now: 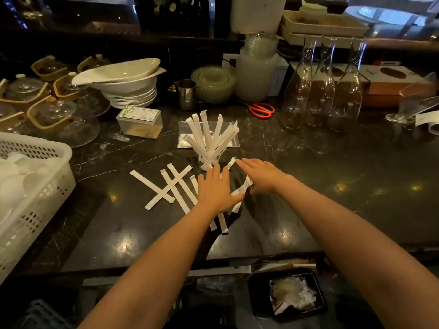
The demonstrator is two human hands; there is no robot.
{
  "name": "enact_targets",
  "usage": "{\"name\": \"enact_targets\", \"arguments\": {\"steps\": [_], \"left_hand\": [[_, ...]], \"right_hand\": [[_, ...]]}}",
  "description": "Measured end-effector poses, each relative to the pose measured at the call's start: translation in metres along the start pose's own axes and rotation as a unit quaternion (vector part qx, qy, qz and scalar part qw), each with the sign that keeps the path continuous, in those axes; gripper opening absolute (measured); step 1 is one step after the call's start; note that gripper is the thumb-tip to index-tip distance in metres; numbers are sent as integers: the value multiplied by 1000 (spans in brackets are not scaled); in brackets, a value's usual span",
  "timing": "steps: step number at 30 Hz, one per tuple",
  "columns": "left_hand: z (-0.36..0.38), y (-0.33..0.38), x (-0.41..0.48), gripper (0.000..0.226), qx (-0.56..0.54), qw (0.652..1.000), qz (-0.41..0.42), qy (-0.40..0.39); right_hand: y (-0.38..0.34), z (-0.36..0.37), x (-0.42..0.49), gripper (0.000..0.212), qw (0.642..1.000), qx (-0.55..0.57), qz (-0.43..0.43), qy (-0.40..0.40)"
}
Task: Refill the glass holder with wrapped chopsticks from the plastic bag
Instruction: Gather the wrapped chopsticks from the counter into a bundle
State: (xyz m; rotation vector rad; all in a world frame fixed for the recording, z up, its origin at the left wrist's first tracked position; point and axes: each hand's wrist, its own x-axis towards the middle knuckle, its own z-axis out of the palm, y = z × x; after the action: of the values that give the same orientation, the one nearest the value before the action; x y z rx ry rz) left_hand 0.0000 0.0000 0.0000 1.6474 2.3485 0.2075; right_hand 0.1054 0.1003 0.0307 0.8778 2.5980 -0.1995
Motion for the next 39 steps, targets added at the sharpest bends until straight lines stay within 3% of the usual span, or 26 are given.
{"name": "enact_targets", "arguments": {"steps": [10,19,31,39], "left_hand": [[10,5,27,80,64,998,-5,-19],[11,5,35,74,80,996,-6,-50],[11,15,32,27,88,992,78,-43],[14,25,29,23,114,984,124,-53]], "right_hand": [[-2,4,35,82,990,-121,-69,13],[0,11,48,87,988,-126,-90,-15],[2,15,36,44,987,-138,-86,12],[9,23,23,30,988,-140,-64,-6]]}}
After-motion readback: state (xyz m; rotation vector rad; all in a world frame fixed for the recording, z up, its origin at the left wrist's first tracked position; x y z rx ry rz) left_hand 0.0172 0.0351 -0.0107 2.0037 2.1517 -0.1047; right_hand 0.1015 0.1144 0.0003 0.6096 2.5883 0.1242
